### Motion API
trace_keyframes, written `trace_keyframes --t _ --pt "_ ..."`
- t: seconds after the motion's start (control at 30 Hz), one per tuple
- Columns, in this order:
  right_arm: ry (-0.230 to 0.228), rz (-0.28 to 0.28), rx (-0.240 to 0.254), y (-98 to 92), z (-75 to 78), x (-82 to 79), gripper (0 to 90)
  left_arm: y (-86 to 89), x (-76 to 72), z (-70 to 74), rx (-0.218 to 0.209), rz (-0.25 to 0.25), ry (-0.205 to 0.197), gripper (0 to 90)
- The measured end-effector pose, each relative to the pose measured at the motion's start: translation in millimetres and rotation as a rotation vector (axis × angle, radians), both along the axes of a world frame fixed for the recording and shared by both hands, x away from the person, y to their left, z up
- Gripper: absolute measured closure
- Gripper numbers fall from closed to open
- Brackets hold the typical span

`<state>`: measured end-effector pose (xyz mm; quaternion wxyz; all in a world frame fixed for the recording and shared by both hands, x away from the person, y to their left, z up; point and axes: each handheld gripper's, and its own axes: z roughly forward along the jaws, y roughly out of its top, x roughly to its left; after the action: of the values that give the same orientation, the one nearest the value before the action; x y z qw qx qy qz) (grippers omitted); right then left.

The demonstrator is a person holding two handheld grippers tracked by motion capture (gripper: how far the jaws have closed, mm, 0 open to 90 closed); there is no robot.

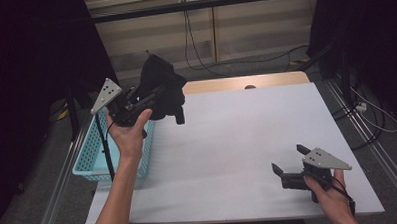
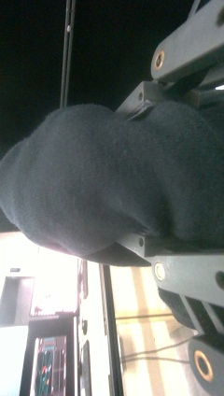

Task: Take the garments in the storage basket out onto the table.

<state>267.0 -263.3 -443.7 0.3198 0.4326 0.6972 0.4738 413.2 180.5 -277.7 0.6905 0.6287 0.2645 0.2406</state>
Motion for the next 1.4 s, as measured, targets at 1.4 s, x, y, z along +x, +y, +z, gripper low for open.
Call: trace_keyframes --t 1.4 --pt "0.011 0.001 0.001 0.1 -0.6 -1.2 0.3 -76.4 15.0 -40.0 0.124 -0.187 0.180 48.8"
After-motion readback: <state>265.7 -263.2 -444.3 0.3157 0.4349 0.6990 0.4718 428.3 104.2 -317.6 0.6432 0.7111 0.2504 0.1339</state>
